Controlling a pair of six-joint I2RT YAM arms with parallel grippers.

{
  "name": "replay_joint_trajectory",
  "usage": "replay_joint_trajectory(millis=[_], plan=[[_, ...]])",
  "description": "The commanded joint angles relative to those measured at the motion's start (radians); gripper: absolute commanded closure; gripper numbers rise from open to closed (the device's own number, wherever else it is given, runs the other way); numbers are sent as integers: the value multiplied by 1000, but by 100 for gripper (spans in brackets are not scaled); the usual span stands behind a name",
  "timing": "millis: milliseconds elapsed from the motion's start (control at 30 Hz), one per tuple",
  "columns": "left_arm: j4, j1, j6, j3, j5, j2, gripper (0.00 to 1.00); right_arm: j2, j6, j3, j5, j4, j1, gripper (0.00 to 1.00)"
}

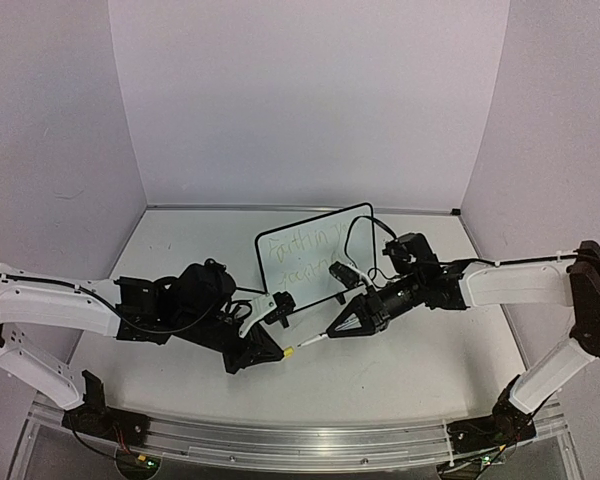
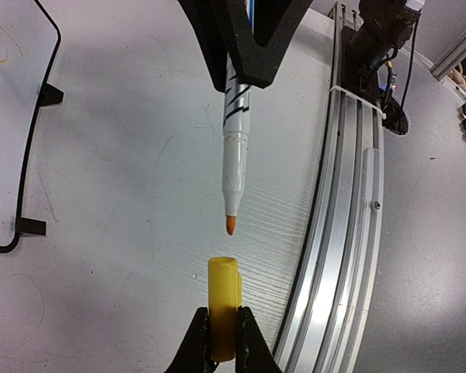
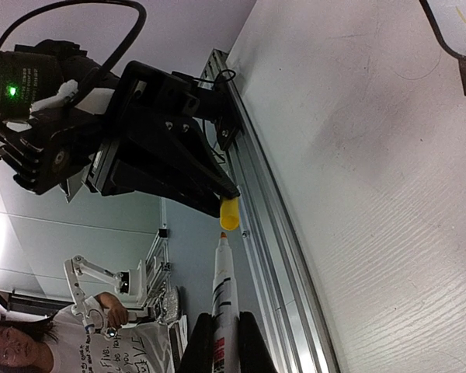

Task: Write a sentence on the whiteboard
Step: Insert the whiteboard marker without the cap into the whiteboard marker.

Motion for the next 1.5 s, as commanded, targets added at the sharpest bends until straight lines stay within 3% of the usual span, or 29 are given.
replay_joint_trajectory(millis=[0,1467], plan=[[36,4,14,23,20,-27,100,11,-3,42,-21,33,12,100],[71,4,16,48,18,-38,100,58,-3,73,-23,46,44,100]])
